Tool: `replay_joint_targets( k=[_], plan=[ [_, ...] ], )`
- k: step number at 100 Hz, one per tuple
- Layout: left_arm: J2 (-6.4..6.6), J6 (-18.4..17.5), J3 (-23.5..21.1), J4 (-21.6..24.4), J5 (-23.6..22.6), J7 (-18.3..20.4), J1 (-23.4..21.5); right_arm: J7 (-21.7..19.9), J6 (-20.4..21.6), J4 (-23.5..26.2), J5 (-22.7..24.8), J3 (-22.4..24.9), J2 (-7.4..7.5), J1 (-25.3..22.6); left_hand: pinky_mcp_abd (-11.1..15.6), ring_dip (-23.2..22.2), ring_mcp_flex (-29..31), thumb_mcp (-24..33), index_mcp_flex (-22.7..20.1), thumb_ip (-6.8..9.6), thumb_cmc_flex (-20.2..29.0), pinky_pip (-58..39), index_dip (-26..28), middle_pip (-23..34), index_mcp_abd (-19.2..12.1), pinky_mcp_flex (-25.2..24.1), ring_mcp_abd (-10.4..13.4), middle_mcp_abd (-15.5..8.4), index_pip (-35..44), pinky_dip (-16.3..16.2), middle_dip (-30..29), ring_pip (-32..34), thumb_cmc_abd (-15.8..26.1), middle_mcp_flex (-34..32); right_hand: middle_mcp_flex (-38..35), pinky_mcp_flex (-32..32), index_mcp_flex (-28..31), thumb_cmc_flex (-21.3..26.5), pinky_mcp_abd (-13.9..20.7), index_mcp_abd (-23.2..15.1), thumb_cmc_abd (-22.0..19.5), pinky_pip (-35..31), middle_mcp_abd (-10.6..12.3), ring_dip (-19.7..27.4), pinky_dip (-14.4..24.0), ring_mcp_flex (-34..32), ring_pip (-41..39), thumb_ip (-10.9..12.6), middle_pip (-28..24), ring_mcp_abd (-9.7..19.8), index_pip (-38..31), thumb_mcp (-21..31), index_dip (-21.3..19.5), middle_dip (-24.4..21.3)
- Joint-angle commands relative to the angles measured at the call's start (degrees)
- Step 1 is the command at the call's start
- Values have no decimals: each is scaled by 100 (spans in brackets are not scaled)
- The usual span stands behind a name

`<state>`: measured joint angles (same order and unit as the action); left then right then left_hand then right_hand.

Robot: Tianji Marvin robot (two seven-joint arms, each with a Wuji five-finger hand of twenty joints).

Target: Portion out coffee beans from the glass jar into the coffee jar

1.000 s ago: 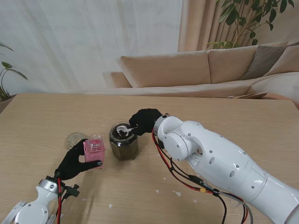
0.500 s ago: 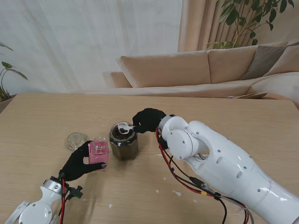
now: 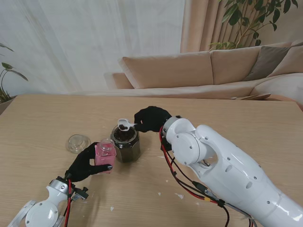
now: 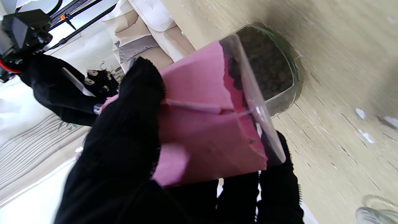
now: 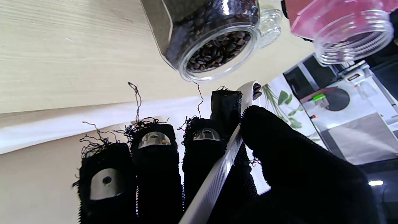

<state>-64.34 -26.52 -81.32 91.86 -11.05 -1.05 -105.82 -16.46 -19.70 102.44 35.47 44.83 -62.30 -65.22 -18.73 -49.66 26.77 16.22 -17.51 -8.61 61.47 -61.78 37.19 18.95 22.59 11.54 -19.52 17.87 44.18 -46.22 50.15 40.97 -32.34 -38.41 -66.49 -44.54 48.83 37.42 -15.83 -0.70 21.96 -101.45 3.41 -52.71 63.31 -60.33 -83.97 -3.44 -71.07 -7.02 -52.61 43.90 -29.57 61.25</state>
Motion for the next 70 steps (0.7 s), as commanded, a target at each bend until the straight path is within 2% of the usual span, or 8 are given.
replay_joint_targets(
  k=[1,39,70],
  plan=[
    [-35,43,37,38,-15,83,-5,-44,29,164,57,-4,-12,-97,48,34,-162,947,-238,419,1147,-154,446,709,-922,37,45,-568,994,-91,298,23,1152,-304,-278,-95,196,99,-116,18,-50,-883,66,-34,160,-221,-189,175,-223,-129,-52,260,-83,-10],
    [-46,151,100,70,11,61,33,148,417,696,708,16,22,-571,43,22,-160,945,-231,416,1147,-153,442,710,-922,39,47,-566,1001,-94,296,19,1160,-301,-281,-96,197,105,-121,6,-44,-880,91,-20,172,-222,-194,176,-219,-125,-42,249,-88,-24],
    [-42,129,80,100,122,118,40,285,697,808,1472,-173,51,-727,35,27,-166,937,-230,418,1145,-152,437,710,-919,42,43,-558,1002,-95,293,14,1164,-299,-279,-114,196,91,-69,-28,-61,-873,133,-9,162,-228,-178,180,-208,-75,-35,237,-94,-28]
  ],
)
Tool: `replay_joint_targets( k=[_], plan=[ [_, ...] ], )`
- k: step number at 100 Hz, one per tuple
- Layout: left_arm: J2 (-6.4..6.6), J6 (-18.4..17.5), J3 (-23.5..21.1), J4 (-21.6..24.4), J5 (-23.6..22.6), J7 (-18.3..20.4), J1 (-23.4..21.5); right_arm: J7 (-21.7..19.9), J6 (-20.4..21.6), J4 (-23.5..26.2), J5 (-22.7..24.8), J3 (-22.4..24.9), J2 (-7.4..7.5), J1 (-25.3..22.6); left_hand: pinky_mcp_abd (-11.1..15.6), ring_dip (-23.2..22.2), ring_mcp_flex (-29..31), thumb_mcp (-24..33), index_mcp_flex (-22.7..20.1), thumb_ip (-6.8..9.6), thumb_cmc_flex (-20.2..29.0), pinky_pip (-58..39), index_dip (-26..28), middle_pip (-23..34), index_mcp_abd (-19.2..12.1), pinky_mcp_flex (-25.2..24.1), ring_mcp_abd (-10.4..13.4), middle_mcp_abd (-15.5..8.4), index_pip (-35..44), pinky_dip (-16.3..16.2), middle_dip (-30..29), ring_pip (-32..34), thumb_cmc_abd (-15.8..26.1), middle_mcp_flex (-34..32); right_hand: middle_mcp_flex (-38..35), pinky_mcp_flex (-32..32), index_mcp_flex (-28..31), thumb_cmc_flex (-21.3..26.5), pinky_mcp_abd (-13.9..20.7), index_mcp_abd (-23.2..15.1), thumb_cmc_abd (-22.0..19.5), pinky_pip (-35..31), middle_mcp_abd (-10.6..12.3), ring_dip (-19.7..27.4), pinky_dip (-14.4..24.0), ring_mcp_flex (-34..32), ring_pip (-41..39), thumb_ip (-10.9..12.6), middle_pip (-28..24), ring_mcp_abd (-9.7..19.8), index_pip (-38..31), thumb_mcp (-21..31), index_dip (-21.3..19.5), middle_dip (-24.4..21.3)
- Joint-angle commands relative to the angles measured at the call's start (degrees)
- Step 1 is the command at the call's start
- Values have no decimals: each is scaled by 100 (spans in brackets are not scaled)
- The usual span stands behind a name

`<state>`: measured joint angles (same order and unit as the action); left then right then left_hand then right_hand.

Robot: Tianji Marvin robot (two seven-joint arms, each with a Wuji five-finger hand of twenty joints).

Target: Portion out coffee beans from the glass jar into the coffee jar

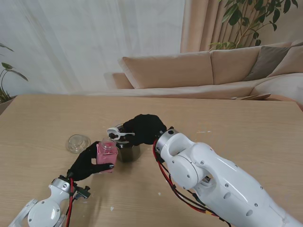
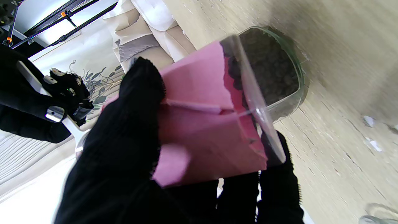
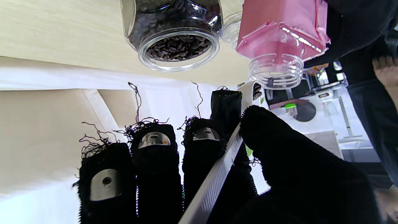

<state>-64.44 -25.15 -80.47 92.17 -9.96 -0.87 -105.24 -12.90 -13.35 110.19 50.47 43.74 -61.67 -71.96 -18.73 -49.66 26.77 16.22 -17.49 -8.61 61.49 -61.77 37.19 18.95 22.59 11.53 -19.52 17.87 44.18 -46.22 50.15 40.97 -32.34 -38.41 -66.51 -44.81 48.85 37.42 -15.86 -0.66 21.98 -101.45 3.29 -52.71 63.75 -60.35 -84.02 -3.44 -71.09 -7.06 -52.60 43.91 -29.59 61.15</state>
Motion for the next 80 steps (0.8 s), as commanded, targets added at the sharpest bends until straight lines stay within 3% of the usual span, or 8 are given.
replay_joint_targets(
  k=[1,37,69,80],
  plan=[
    [-32,-10,-6,70,15,101,-18,-64,66,30,-6,-72,-13,-54,35,26,-160,936,-232,418,1143,-153,437,712,-919,43,47,-558,1002,-95,293,16,1163,-302,-278,-86,194,93,-66,-32,-64,-874,146,-8,118,-227,-173,180,-206,-71,-35,237,-92,-18],
    [-33,23,19,67,16,104,8,407,314,-17,946,-226,-21,-173,27,32,-165,927,-227,420,1143,-150,434,710,-920,46,46,-565,1001,-93,291,15,1168,-296,-281,-115,187,73,-11,-72,-71,-873,176,-4,77,-229,-163,189,-195,-44,-31,230,-107,-14],
    [-34,75,39,80,47,119,28,944,444,-75,2163,-413,10,-202,43,34,-163,924,-229,421,1147,-150,434,711,-921,50,43,-567,1003,-92,290,17,1169,-298,-268,-125,165,31,58,-176,-97,-872,240,12,29,-236,-120,190,-173,30,-20,205,-120,-10],
    [-34,74,40,80,52,122,33,1022,472,-74,2330,-446,21,-202,31,34,-159,925,-230,421,1149,-149,434,712,-921,50,40,-565,1003,-93,291,19,1168,-301,-255,-115,153,32,112,-194,-107,-856,273,13,3,-230,-101,192,-161,56,-17,187,-129,-5]
  ],
)
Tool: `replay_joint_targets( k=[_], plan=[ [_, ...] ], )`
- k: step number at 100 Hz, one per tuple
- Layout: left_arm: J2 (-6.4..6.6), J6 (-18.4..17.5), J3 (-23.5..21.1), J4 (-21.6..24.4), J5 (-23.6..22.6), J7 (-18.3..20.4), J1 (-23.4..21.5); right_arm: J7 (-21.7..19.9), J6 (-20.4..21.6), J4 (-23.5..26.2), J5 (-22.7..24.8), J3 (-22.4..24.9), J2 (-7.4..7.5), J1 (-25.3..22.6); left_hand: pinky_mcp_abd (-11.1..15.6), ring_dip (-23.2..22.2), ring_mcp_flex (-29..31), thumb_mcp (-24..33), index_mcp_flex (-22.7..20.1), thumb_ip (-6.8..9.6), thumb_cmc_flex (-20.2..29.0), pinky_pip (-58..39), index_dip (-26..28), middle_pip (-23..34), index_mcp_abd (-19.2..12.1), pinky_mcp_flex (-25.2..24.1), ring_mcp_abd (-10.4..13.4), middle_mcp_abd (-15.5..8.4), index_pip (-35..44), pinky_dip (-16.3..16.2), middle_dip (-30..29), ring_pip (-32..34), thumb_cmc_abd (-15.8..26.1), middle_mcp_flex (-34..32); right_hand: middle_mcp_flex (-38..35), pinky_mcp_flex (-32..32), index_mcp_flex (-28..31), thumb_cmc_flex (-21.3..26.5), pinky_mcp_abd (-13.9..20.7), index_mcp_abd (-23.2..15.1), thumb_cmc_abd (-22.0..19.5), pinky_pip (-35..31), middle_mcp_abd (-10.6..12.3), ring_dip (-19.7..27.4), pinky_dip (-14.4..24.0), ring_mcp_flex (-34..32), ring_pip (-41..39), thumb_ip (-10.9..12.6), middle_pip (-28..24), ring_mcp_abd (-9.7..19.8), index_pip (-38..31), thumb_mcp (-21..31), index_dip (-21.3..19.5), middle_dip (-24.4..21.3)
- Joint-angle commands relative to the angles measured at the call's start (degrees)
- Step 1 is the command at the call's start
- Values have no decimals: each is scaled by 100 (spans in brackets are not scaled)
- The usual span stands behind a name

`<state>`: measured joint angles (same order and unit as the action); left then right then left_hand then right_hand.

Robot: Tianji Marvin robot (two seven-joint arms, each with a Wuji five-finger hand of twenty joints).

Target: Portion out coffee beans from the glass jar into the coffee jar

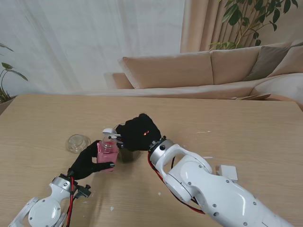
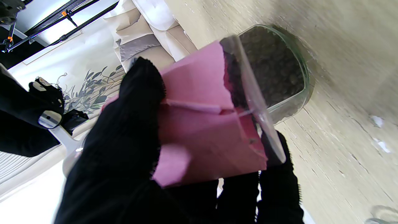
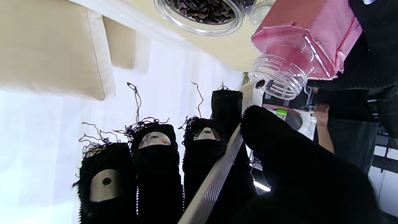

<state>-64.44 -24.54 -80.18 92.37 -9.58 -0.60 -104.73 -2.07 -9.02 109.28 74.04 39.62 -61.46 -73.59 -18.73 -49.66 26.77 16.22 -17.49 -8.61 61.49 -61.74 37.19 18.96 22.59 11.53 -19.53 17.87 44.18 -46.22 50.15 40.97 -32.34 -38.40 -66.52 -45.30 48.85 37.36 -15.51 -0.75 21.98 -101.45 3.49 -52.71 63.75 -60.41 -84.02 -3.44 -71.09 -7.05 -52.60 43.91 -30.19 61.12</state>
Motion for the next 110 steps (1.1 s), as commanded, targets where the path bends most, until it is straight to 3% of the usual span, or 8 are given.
replay_joint_targets(
  k=[1,11,47,69,110],
  plan=[
    [-34,13,10,59,15,96,-18,-56,39,17,-13,-38,0,-38,31,34,-163,924,-230,421,1148,-152,434,714,-920,50,40,-565,1003,-93,292,17,1167,-307,-255,-65,150,38,78,-187,-108,-856,253,13,2,-224,-101,192,-161,56,-15,185,-68,-2],
    [-33,10,9,57,15,99,-18,-61,18,41,59,-32,3,-43,30,33,-156,925,-230,422,1150,-153,434,712,-919,50,45,-561,1003,-93,291,21,1165,-303,-259,-100,149,27,122,-227,-117,-864,280,20,-30,-244,-67,196,-150,130,-10,166,-75,5],
    [-34,-94,-66,-12,20,91,-50,-282,-227,-33,-497,259,-42,-27,36,27,-159,924,-237,420,1155,-155,437,714,-920,45,36,-556,1010,-95,293,24,1174,-301,-291,-139,168,35,85,-174,-82,-917,252,-6,-69,-273,-84,204,-149,69,-18,212,-70,22],
    [-37,-361,-224,-51,45,62,-144,-490,-275,-548,-788,210,-47,371,27,27,-158,923,-243,418,1153,-157,432,715,-918,46,37,-557,1008,-98,290,21,1171,-309,-285,-138,160,26,82,-183,-87,-921,257,-13,-80,-272,-93,199,-153,65,-12,217,-62,29],
    [-46,-617,-404,-142,155,56,-179,-671,-252,-1485,-1229,-474,-99,1290,29,44,-163,920,-240,423,1149,-151,427,704,-917,47,39,-554,994,-94,289,12,1168,-307,-266,-146,125,-8,104,-215,-115,-930,294,-12,-98,-273,-91,194,-154,97,22,200,-24,29]
  ],
)
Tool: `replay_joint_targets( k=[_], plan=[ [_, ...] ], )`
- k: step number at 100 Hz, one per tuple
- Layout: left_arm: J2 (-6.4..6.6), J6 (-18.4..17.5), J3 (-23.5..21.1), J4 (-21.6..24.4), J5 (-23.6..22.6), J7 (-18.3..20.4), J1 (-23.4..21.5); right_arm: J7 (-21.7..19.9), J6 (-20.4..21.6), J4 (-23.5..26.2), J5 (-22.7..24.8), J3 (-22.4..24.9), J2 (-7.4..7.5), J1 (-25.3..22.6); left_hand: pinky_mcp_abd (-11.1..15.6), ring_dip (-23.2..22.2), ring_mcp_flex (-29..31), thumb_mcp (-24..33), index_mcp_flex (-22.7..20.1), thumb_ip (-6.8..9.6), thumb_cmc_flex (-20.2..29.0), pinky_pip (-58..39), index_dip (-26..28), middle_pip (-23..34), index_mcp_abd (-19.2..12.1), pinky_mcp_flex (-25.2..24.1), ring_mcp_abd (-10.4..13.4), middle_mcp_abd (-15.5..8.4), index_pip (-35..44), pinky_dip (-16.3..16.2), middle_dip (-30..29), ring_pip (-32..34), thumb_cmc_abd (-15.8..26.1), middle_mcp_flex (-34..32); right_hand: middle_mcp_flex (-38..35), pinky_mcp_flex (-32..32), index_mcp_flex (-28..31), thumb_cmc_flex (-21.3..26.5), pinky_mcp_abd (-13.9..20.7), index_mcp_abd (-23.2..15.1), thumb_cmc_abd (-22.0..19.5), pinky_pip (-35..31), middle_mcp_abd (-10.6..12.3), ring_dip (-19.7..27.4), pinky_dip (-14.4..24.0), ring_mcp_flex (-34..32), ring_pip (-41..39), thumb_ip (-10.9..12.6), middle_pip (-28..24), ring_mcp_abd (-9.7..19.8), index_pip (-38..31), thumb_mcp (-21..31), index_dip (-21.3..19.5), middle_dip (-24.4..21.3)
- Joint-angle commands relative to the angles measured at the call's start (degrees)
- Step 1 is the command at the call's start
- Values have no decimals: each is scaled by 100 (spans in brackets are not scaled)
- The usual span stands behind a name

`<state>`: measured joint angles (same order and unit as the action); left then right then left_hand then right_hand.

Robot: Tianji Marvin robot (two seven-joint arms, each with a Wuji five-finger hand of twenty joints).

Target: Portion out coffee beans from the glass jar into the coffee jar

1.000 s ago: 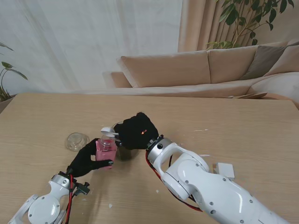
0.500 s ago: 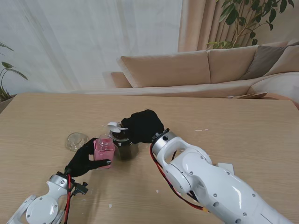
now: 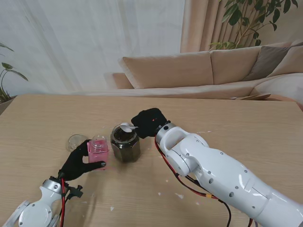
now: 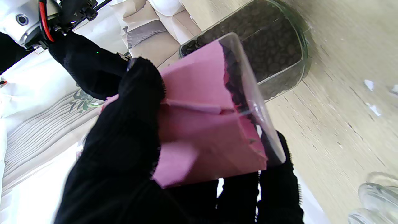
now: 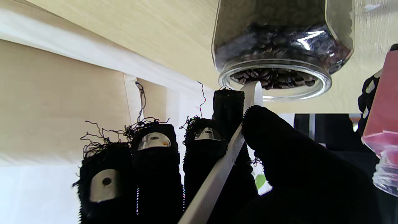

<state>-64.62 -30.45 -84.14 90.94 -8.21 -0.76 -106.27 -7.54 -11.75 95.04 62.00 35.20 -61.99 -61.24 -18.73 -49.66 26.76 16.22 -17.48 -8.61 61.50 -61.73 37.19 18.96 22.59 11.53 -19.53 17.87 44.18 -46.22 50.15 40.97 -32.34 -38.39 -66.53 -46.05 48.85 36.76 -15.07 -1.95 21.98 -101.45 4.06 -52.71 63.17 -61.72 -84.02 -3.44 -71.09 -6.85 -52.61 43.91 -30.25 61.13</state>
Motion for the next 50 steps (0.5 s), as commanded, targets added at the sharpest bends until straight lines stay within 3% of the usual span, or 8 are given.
replay_joint_targets(
  k=[1,50],
  plan=[
    [-28,-25,-8,-2,21,72,-24,-122,20,-75,-32,-45,-48,69,29,44,-162,921,-241,423,1149,-151,428,702,-917,47,40,-553,994,-94,289,13,1166,-305,-264,-71,122,53,60,-91,-111,-930,239,-12,-40,-142,-91,195,-153,79,24,200,-14,28],
    [-30,-35,-40,-19,66,87,-13,-294,-46,-447,-184,-457,-79,514,20,49,-164,926,-242,423,1145,-149,433,695,-912,49,38,-553,989,-93,290,14,1164,-304,-261,-75,112,64,97,-110,-124,-937,256,-10,-61,-138,-85,215,-163,113,2,180,29,28]
  ],
)
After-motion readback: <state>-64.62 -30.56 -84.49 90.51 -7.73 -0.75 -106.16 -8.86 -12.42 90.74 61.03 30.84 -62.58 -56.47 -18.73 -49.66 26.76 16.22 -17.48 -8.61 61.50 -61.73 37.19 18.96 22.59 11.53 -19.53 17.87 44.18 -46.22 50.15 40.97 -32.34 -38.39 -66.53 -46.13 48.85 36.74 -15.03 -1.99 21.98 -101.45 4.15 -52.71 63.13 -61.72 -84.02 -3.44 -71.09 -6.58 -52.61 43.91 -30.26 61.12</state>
